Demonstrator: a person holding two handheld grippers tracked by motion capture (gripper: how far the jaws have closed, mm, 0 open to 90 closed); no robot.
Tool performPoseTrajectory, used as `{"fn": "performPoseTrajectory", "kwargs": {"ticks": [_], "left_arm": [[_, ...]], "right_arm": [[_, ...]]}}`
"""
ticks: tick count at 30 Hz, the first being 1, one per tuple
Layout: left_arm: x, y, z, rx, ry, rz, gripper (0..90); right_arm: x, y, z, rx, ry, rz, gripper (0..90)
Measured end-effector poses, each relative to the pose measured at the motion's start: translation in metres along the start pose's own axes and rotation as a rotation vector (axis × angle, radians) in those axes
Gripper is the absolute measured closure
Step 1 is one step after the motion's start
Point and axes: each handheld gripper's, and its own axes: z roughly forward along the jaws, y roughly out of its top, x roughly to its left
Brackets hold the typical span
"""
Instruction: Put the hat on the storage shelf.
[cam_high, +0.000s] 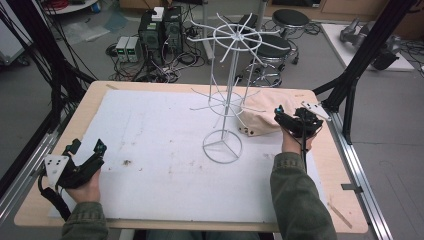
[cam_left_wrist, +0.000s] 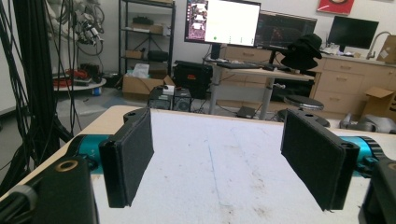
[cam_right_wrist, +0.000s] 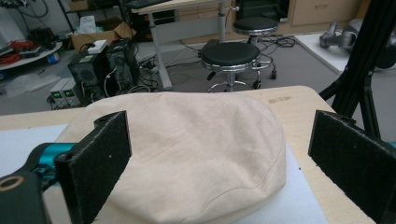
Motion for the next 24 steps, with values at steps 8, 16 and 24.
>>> {"fn": "performPoseTrajectory", "kwargs": {"ticks": [8,16,24], "left_arm": [[0.0,0.0,0.001,0.003,-0.003,0.002,25.5],[0.0,0.0,0.002,0.002,-0.002,0.001,25.5],[0.0,0.0,0.002,-0.007,-0.003,0.001,25.7]], "right_arm": [[-0.008,0.0,0.027,0.016,-0.014,-0.01,5.4],[-0.009,0.0,0.051,0.078,-0.017,-0.025,5.3],[-0.021,-0.006,0.075,0.152,-0.028,0.039,5.3]]}}
